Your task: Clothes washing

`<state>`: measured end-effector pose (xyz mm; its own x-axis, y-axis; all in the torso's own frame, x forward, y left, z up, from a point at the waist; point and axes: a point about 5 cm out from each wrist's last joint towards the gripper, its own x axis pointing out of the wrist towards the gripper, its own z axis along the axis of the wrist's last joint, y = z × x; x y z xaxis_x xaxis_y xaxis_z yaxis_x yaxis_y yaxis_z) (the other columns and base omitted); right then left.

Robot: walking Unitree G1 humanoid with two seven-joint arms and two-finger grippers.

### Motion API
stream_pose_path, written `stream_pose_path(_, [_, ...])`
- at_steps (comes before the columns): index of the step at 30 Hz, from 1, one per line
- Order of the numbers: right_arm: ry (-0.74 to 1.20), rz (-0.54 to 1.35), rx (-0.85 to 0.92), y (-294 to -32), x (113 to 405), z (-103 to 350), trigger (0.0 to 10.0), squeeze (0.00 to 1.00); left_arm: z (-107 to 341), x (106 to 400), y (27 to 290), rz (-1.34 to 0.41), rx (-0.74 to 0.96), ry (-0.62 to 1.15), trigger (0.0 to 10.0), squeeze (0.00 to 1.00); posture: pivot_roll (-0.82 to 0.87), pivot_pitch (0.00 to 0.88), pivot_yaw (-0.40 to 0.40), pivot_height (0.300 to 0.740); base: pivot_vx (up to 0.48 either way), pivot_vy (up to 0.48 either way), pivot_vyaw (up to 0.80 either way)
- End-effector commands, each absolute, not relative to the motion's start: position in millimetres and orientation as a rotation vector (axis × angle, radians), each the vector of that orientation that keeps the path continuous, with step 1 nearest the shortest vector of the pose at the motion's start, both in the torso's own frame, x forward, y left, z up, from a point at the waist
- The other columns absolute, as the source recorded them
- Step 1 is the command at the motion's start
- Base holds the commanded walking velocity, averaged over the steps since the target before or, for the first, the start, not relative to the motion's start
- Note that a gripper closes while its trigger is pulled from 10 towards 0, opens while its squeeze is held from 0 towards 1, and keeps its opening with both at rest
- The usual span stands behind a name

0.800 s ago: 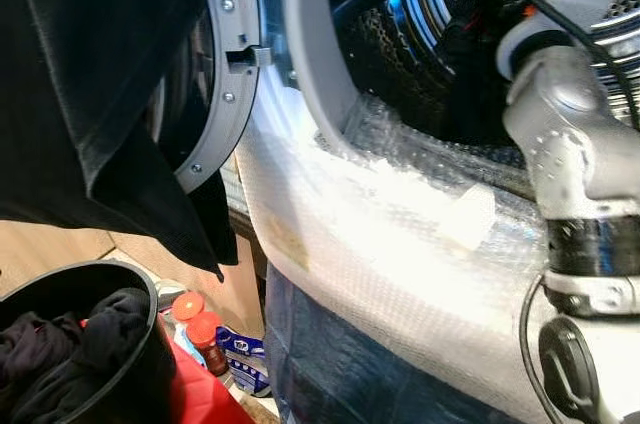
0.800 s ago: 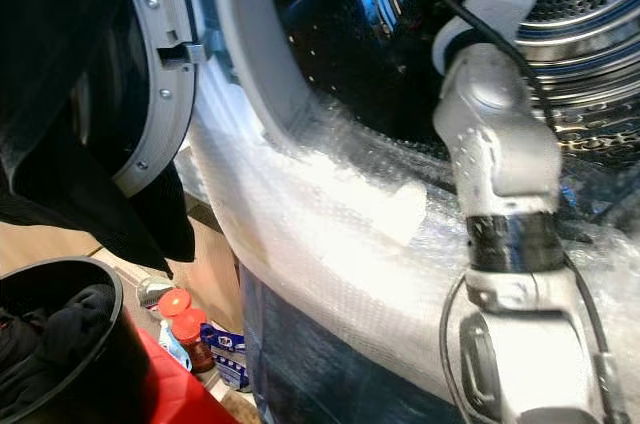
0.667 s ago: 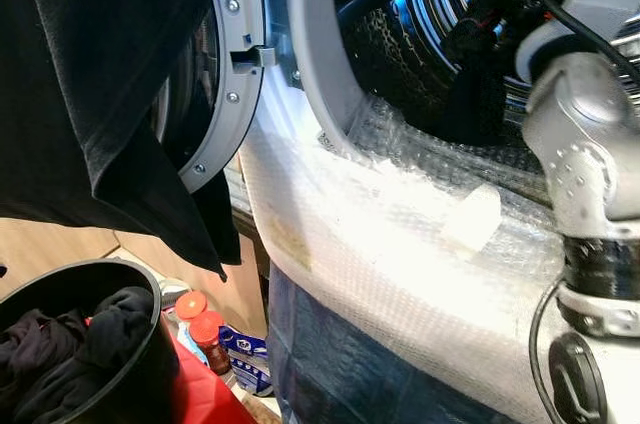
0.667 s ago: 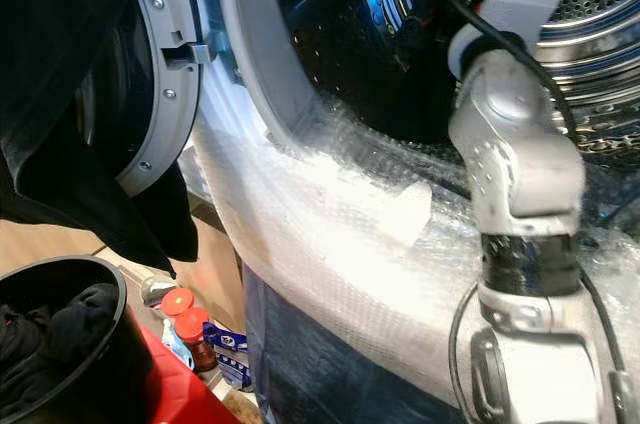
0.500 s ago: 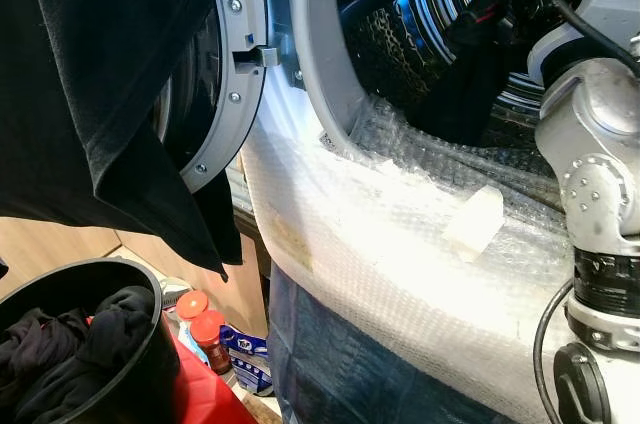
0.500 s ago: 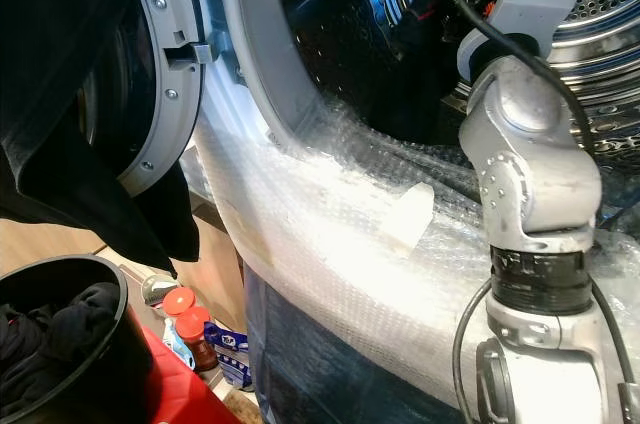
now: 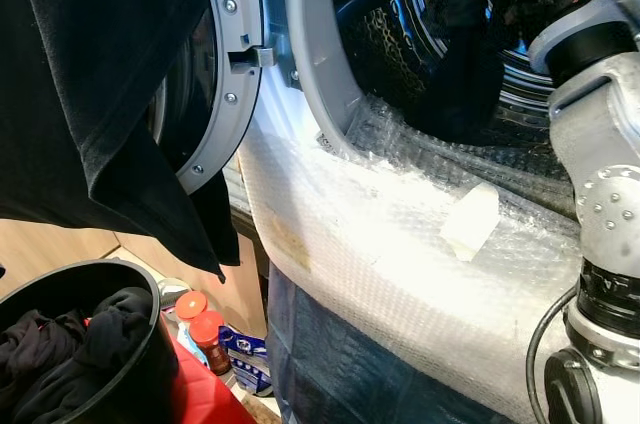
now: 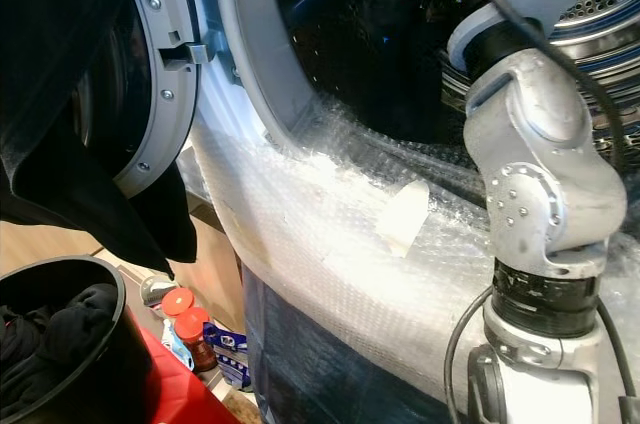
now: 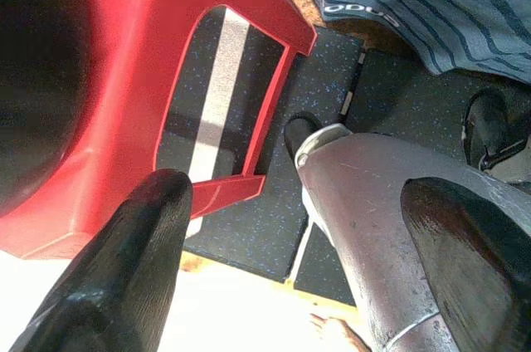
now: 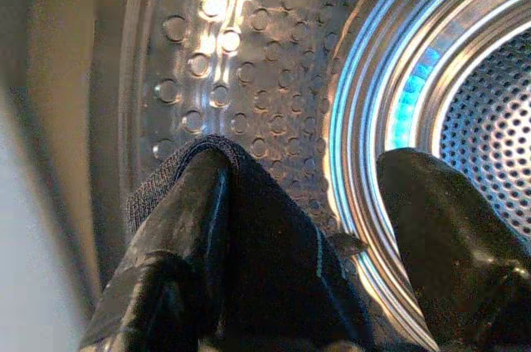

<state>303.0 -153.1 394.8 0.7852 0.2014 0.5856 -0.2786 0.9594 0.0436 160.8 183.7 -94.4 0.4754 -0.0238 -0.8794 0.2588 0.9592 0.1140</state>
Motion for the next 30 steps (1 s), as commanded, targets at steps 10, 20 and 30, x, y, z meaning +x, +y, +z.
stream_pose_path(10, [-0.688,0.480,0.154,-144.0,276.5,402.6,10.0,0.00,-100.2,148.6,181.2,-0.190,0.250,1.127,10.0,0.00,-0.11,0.000,0.009,0.740,0.000,0.000,0.00])
stream_pose_path(20, [-0.733,0.754,0.220,-134.8,249.5,401.8,10.0,0.00,-98.8,151.7,183.1,-0.184,0.254,1.124,10.0,0.00,-0.12,0.000,0.013,0.740,0.000,0.000,0.00])
stream_pose_path(30, [-0.683,1.090,0.251,-125.0,228.2,384.6,10.0,0.00,-97.3,154.9,187.1,-0.134,0.227,1.116,10.0,0.00,-0.11,0.000,0.004,0.740,0.000,0.000,0.00])
